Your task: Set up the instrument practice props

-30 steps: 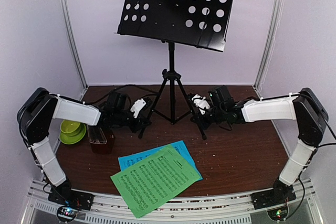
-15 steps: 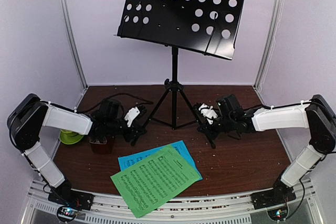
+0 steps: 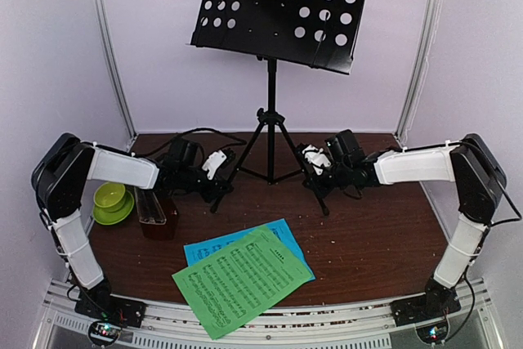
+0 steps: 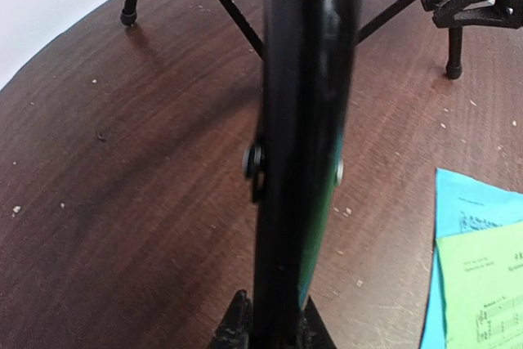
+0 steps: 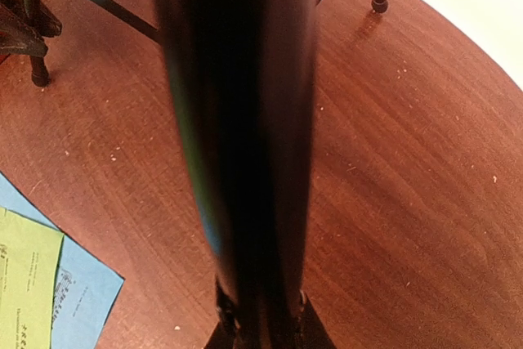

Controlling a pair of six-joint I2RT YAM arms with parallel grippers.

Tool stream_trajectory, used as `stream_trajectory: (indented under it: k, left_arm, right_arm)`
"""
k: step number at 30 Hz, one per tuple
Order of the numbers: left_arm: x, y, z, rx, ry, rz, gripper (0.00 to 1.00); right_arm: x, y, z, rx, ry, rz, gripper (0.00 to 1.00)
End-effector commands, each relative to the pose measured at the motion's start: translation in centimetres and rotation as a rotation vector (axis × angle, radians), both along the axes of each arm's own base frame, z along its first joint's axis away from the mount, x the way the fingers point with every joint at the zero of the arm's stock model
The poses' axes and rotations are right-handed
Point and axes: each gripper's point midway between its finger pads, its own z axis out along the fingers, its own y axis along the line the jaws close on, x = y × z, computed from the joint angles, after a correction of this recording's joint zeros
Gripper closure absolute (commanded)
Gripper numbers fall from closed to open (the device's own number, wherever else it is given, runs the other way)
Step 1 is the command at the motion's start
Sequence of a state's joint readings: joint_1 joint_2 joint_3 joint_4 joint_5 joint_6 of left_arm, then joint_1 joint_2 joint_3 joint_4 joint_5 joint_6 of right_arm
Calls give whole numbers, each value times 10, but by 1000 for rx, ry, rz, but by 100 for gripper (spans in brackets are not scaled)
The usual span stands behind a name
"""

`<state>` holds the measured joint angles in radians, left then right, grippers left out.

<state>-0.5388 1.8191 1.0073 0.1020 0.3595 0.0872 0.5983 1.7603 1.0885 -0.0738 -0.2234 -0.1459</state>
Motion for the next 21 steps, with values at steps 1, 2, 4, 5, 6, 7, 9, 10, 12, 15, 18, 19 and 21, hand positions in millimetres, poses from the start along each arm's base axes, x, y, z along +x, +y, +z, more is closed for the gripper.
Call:
stream_trajectory:
  k: [1, 2, 4, 5, 6, 7, 9, 10, 12, 15, 18, 19, 21]
  left_arm:
    - [7, 21, -28, 27, 160, 131, 100]
    - [5, 22, -30, 28, 167, 132, 100]
    - [0, 26, -35, 35, 181, 129, 100]
    - [-3, 29, -38, 41, 188, 127, 100]
    - [-8, 32, -41, 45, 194, 126, 100]
    - [-13, 35, -43, 51, 198, 123, 100]
    - [-22, 41, -44, 53, 197, 122, 100]
    - [-28, 44, -45, 53, 195, 120, 100]
    - [-37, 50, -46, 56, 192, 123, 100]
    - [-50, 60, -49, 73, 199, 127, 100]
    - [-55, 64, -47, 51, 203, 142, 100]
    - [-54, 66, -46, 51, 203, 155, 100]
    - [-53, 70, -47, 53, 208, 178, 100]
  right_arm:
    - [14, -5, -3, 27, 64, -93, 100]
    - [12, -7, -5, 21, 71, -90, 100]
    - [8, -11, -8, 10, 78, -88, 100]
    - [5, -15, -11, 3, 85, -89, 100]
    - [1, -19, -13, -2, 89, -89, 100]
    - [-2, -23, -14, -7, 95, -91, 100]
    - [-10, -30, -15, -9, 100, -90, 100]
    - [-14, -34, -16, -8, 105, -94, 100]
    - [-21, -39, -15, 23, 115, -100, 100]
    - [-26, -45, -15, 46, 129, -119, 100]
    - [-28, -51, -14, 43, 154, -147, 100]
    - [-28, -53, -14, 42, 160, -163, 100]
    - [-27, -61, -14, 31, 173, -202, 100]
